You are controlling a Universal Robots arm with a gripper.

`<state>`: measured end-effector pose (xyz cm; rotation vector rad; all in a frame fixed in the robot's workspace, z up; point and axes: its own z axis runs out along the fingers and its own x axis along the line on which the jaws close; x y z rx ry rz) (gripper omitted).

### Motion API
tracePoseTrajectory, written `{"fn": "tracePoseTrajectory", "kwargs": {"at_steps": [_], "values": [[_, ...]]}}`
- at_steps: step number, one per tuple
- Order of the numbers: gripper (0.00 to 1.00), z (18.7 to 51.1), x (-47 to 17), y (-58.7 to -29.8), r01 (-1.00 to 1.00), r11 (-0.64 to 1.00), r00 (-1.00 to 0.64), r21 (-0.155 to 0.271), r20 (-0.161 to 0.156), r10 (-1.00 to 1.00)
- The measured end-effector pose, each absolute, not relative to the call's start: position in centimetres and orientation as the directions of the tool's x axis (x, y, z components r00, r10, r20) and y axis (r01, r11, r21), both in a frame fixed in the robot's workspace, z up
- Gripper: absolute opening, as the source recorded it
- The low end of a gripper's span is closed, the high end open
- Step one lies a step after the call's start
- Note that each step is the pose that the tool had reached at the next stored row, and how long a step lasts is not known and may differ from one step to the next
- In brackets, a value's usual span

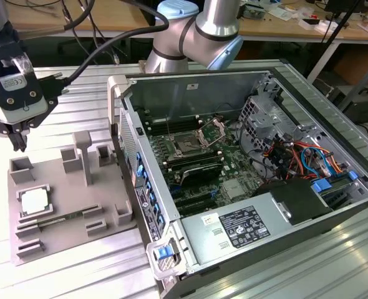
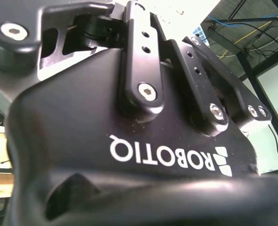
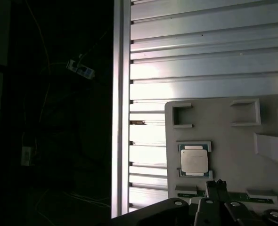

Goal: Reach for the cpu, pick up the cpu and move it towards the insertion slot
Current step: 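Reach for the cpu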

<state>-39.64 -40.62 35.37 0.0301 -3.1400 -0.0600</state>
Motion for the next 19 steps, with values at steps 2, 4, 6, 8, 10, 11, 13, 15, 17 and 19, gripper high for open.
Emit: {"fn": "tracePoseTrajectory", "kwargs": {"at_steps": [2,4,6,8,10,11,13,15,17,19], "values": [[0.11,35.30,-39.64,-40.62,-0.019,0.999,-1.000,0.038,0.001,-0.019],[0.11,35.23,-39.64,-40.62,-0.019,0.999,-1.000,0.038,0.001,-0.019],[0.11,35.16,-39.64,-40.62,-0.019,0.999,-1.000,0.038,0.001,-0.019],[0.11,35.12,-39.65,-40.62,-0.019,0.999,-1.000,0.038,0.001,-0.019],[0.11,35.06,-39.65,-40.62,-0.019,0.999,-1.000,0.038,0.001,-0.019],[0.11,35.03,-39.65,-40.62,-0.019,0.999,-1.000,0.038,0.000,-0.019],[0.11,34.97,-39.65,-40.62,-0.019,0.999,-1.000,0.038,0.001,-0.019],[0.11,34.94,-39.65,-40.62,-0.019,0.999,-1.000,0.038,0.001,-0.019],[0.11,34.89,-39.66,-40.62,-0.019,0.999,-1.000,0.038,0.001,-0.019],[0.11,34.82,-39.66,-40.62,-0.019,0.999,-1.000,0.038,0.000,-0.019]]}}
